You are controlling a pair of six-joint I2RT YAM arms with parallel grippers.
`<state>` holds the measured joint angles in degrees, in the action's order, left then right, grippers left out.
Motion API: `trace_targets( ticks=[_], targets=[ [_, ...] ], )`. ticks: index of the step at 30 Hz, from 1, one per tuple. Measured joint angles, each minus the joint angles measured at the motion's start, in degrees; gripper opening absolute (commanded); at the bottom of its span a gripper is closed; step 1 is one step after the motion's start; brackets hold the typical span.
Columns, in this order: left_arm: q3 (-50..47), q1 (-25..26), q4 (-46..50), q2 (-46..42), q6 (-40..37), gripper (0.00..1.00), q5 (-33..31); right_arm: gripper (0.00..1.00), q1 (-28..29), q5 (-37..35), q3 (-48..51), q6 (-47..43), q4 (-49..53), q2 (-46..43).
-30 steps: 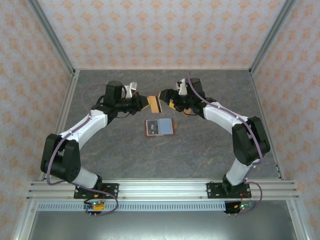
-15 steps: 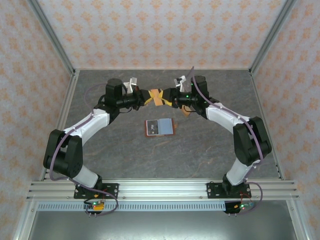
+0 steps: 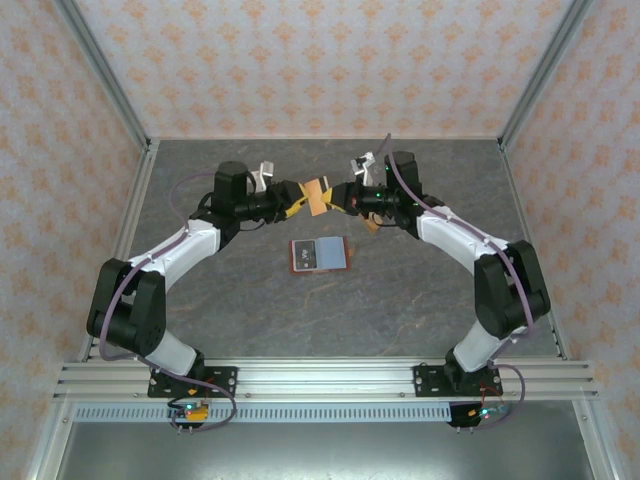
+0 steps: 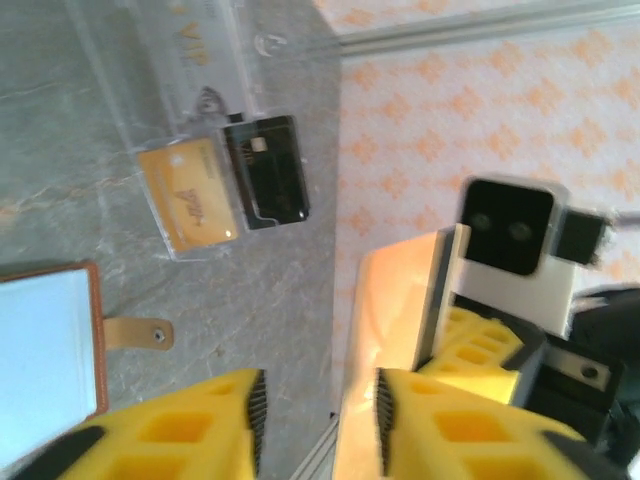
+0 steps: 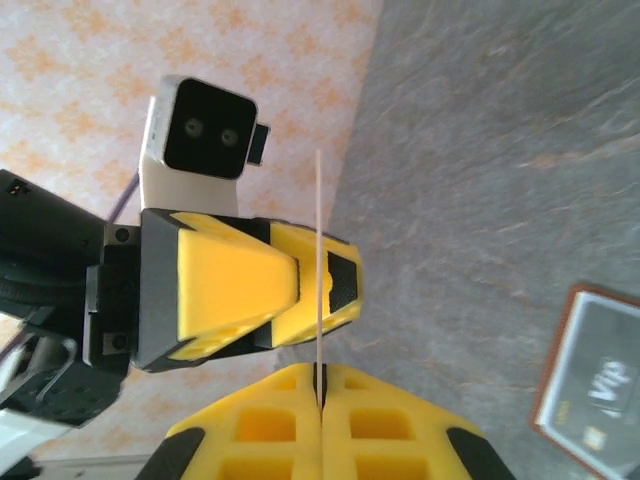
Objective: Take the credit cards out of the card holder
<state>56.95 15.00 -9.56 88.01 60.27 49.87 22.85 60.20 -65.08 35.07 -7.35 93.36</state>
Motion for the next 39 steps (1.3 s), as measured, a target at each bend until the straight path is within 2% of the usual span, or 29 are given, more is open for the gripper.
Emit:
trace_targets(
  ticks=[2,4,10,13,17,23,31,39],
  targets=[
    [0.00,0.00,3.32,0.00,-1.77,0.68,-2.97,0.00,-0.44,-4.44,-0.04,-5.01,4.46,-2.19],
    [0.00,0.00,6.67,0.00,-3.50,0.75,-6.08,0.00,-0.83,-9.20,-0.90,-10.29,9.53,-4.07],
    [0.11,-0.07,16.48,0.00,-9.79,0.94,-15.72,0.00,-1.16,-26.08,-6.69,-26.40,22.60,-5.57],
    [0.11,-0.13,19.87,-0.11,-12.81,1.00,-20.09,0.00,-1.18,-32.81,-8.15,-34.01,27.89,-5.09],
    [0.09,-0.35,23.74,-1.03,-15.82,1.00,-24.90,0.00,-1.29,-38.51,-12.44,-43.85,34.88,-0.55],
    [0.04,-0.52,26.80,-2.47,-17.81,1.00,-27.96,0.00,-1.31,-43.17,-17.18,-53.86,42.12,7.93],
    [0.04,-0.52,28.35,-2.45,-17.97,1.00,-28.50,0.00,-1.31,-47.34,-18.51,-58.14,44.11,12.48],
    [0.04,-0.52,28.24,-2.45,-17.97,1.00,-27.96,0.00,-1.31,-47.82,-20.37,-59.17,44.13,15.67]
  ],
)
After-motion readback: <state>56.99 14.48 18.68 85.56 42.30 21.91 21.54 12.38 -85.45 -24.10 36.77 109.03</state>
